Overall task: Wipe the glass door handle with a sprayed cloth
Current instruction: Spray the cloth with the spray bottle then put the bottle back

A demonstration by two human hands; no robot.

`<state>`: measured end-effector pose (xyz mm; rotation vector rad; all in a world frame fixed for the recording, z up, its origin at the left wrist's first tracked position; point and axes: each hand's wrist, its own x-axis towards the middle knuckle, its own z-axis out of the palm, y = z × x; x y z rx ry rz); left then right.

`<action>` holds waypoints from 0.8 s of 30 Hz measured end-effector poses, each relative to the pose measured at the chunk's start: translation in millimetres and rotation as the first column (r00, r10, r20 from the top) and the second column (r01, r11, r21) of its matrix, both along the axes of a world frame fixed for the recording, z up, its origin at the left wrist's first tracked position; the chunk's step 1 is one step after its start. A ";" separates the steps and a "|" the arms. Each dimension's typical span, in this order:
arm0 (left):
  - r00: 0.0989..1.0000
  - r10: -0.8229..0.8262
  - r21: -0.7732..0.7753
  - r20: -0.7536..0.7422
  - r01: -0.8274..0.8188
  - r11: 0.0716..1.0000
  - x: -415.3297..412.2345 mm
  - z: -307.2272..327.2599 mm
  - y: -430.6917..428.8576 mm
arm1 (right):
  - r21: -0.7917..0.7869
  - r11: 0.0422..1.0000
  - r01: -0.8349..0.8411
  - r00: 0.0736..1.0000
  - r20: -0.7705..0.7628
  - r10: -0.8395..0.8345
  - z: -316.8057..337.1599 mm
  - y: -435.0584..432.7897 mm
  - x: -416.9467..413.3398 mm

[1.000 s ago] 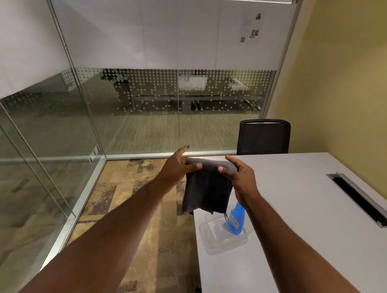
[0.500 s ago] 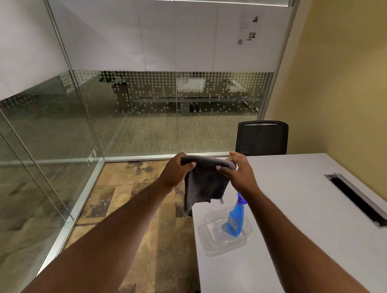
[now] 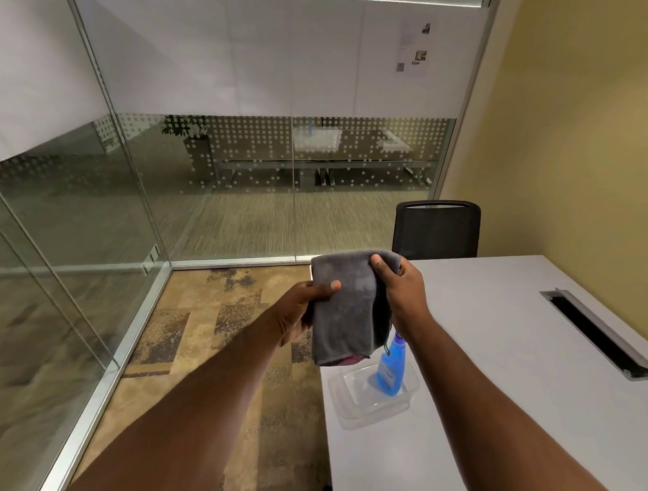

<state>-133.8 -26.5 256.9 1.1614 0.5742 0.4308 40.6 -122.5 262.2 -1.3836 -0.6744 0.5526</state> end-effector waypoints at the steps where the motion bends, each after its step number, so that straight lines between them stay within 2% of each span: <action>1: 1.000 -0.001 -0.026 0.007 0.001 1.000 0.0 -1.5 -1.3 | -0.002 1.000 -0.003 1.000 -0.003 0.003 -0.6 1.1 1.0; 6: 0.997 0.074 -0.116 0.021 -0.071 0.991 3.1 -1.6 -0.6 | -0.074 0.997 0.012 1.000 -0.009 -0.012 -15.1 5.2 7.3; 12: 0.980 0.198 -0.169 -0.037 -0.201 0.965 7.3 -20.4 15.8 | -0.125 0.989 0.085 0.984 -0.145 -0.103 -54.1 2.6 21.8; 15: 0.963 0.255 -0.191 -0.081 -0.267 0.945 11.0 -34.2 21.8 | -0.161 0.975 0.152 0.980 -0.104 -0.170 -81.3 -0.4 32.5; 20: 0.950 0.279 -0.284 -0.138 -0.307 0.908 22.2 -63.0 29.7 | -0.208 0.934 0.291 0.956 0.101 -0.275 -112.3 -13.5 44.9; 24: 0.939 0.301 -0.319 -0.168 -0.341 0.884 34.7 -89.7 31.5 | -0.202 0.916 0.348 0.935 0.148 -0.322 -143.2 -22.4 55.7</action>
